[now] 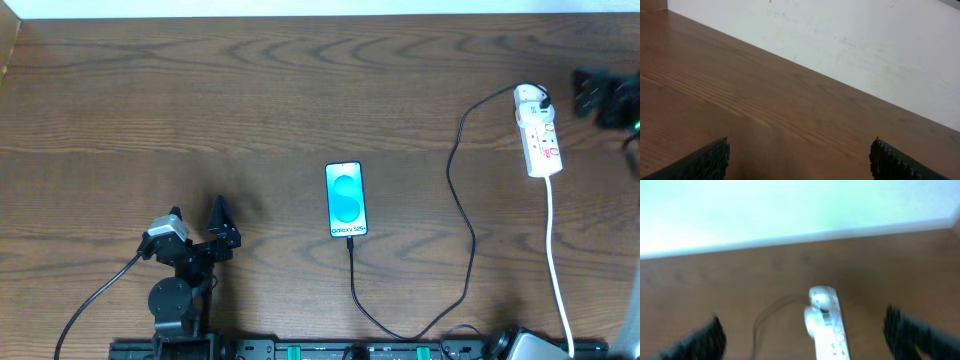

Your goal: Plug charger to phone and switch on socket

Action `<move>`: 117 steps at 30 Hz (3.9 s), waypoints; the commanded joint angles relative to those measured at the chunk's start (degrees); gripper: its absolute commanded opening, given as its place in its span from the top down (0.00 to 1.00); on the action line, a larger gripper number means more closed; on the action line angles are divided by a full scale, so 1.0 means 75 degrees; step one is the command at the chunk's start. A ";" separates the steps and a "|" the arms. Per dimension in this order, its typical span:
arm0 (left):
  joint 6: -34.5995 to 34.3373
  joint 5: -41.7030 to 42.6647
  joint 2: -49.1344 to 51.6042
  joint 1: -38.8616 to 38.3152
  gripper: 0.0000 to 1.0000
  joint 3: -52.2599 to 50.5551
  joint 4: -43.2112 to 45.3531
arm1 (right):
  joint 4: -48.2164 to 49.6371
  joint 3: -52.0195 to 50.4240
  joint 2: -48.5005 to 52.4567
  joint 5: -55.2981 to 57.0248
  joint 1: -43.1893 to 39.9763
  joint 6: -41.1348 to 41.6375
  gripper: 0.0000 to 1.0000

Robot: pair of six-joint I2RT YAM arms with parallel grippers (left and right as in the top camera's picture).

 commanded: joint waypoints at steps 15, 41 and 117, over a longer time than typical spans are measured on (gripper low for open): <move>0.0076 -0.0015 -0.0052 0.0058 0.11 -0.0111 -0.0294 | 0.4797 -0.7458 -0.6172 -0.0402 0.1023 0.0210 0.01; 0.0076 -0.0015 -0.0052 0.0058 0.11 -0.0111 -0.0297 | 0.3363 -0.9506 -1.0121 0.3025 0.3485 0.0988 0.01; 0.0076 -0.0015 -0.0052 0.0058 0.11 -0.0111 -0.0294 | 0.2818 -0.9506 -1.0118 0.3436 0.3485 0.2025 0.01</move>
